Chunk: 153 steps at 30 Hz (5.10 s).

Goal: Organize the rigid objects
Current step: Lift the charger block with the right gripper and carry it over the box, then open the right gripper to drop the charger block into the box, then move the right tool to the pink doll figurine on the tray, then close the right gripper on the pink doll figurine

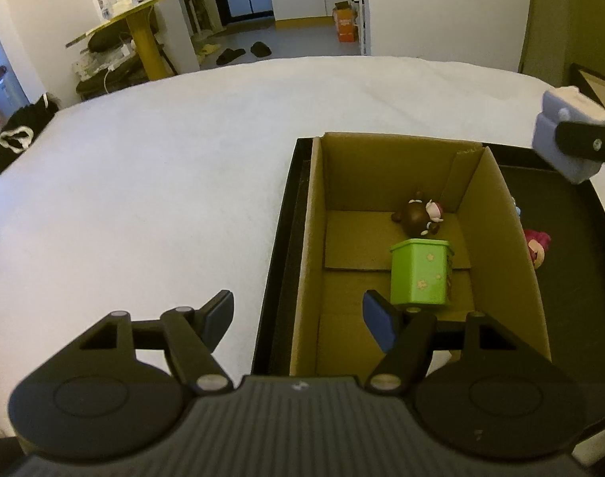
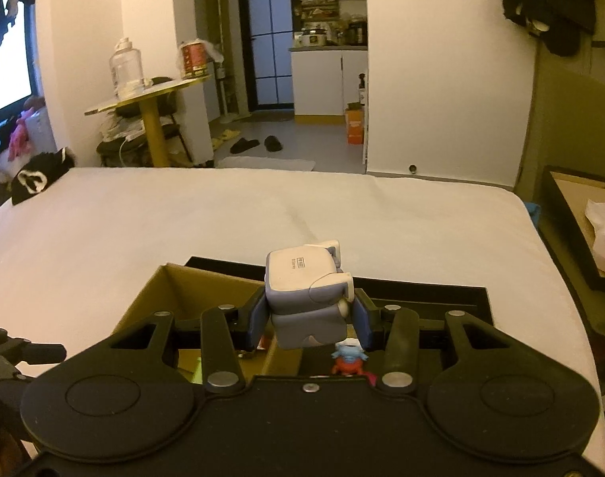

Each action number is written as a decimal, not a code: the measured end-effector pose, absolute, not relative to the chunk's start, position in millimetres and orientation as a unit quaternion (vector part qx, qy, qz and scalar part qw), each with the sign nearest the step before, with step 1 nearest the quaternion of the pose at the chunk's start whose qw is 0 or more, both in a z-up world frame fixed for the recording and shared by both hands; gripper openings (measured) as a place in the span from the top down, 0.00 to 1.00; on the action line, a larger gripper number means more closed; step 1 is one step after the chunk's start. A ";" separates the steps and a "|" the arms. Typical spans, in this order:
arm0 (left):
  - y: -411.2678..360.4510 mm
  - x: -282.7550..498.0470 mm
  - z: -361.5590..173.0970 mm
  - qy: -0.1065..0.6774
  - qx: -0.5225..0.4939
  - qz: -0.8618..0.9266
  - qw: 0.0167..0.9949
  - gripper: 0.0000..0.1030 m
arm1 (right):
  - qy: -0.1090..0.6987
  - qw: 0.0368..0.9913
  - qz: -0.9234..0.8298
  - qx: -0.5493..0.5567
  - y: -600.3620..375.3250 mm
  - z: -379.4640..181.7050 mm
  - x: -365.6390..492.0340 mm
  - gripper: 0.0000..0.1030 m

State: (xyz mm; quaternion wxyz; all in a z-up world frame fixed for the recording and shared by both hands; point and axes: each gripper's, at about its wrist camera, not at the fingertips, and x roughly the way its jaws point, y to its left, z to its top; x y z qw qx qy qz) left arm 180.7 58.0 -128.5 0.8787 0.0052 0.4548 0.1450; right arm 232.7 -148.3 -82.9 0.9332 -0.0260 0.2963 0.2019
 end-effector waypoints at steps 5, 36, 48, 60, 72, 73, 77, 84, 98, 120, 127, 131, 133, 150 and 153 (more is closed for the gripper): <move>68.8 182.2 -129.4 0.455 -0.020 0.148 0.878 0.32 | 0.303 0.928 0.212 -0.041 -130.6 -87.9 227.4 0.58; 92.5 186.4 -141.5 0.457 -0.091 0.109 0.878 0.86 | 0.359 0.886 0.267 -0.122 -50.4 -111.7 233.3 0.57; 88.2 185.5 -140.9 0.454 -0.078 0.113 0.880 0.92 | 0.357 0.895 0.249 -0.102 -77.2 -104.7 224.1 0.53; 76.9 183.7 -134.6 0.459 -0.044 0.114 0.880 0.91 | 0.341 0.910 0.228 -0.056 -110.1 -98.4 221.6 0.48; 63.6 181.3 -127.8 0.462 -0.009 0.122 0.878 0.88 | 0.350 0.913 0.206 -0.015 -150.1 -114.4 216.5 0.48; 62.3 181.9 -127.7 0.464 -0.003 0.124 0.877 0.87 | 0.351 0.914 0.204 -0.012 -153.5 -115.9 216.5 0.48; 56.7 183.9 -128.7 0.471 0.013 0.130 0.873 0.85 | 0.354 0.914 0.200 0.003 -166.4 -123.0 215.6 0.48; 46.7 185.6 -131.6 0.478 0.039 0.134 0.867 0.76 | 0.364 0.910 0.197 0.022 -183.3 -138.3 217.0 0.48; 33.2 197.9 -140.6 0.493 0.098 0.167 0.848 0.36 | 0.377 0.904 0.190 0.060 -203.3 -176.0 238.3 0.29; 15.5 223.5 -152.3 0.512 0.158 0.201 0.820 0.34 | 0.386 0.899 0.194 0.070 -188.5 -220.5 273.9 0.25; 13.2 224.6 -152.8 0.514 0.165 0.203 0.817 0.34 | 0.377 0.906 0.184 0.061 -193.2 -216.5 268.1 0.34; 14.9 223.3 -149.9 0.513 0.159 0.205 0.818 0.34 | 0.370 0.909 0.177 0.066 -200.0 -210.8 265.7 0.35; 16.5 221.3 -148.3 0.511 0.160 0.206 0.819 0.34 | 0.372 0.910 0.174 0.066 -203.4 -209.1 263.1 0.34; 21.9 199.1 -135.6 0.486 0.141 0.191 0.841 0.34 | 0.355 0.918 0.149 0.095 -225.5 -164.1 239.2 0.34; 24.1 195.2 -132.5 0.481 0.132 0.189 0.846 0.34 | 0.349 0.921 0.149 0.089 -223.7 -155.6 235.6 0.34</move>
